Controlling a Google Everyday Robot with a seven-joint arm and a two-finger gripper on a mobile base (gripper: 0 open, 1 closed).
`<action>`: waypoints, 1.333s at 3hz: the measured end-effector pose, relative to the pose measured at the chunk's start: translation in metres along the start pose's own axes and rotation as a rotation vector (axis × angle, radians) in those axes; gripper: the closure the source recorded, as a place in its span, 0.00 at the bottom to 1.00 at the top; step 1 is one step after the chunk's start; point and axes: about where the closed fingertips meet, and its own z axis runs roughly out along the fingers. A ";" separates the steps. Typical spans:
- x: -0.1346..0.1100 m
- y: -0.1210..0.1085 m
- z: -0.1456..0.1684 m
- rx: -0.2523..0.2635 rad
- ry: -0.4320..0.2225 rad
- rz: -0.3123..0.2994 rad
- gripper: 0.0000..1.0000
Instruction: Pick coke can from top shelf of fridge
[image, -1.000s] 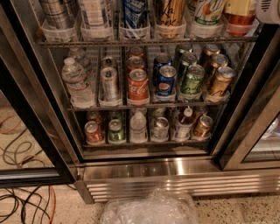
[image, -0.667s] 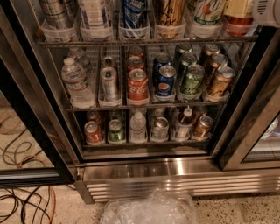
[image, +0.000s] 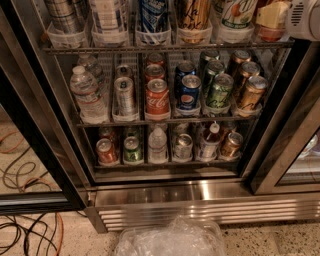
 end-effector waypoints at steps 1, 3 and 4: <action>0.000 0.000 0.000 0.000 0.000 0.000 1.00; -0.015 0.004 -0.010 -0.015 -0.025 0.009 1.00; -0.024 0.011 -0.023 -0.026 -0.035 0.001 1.00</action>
Offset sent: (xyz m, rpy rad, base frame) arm -0.0246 -0.0020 0.0340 0.0867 -0.0443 0.0241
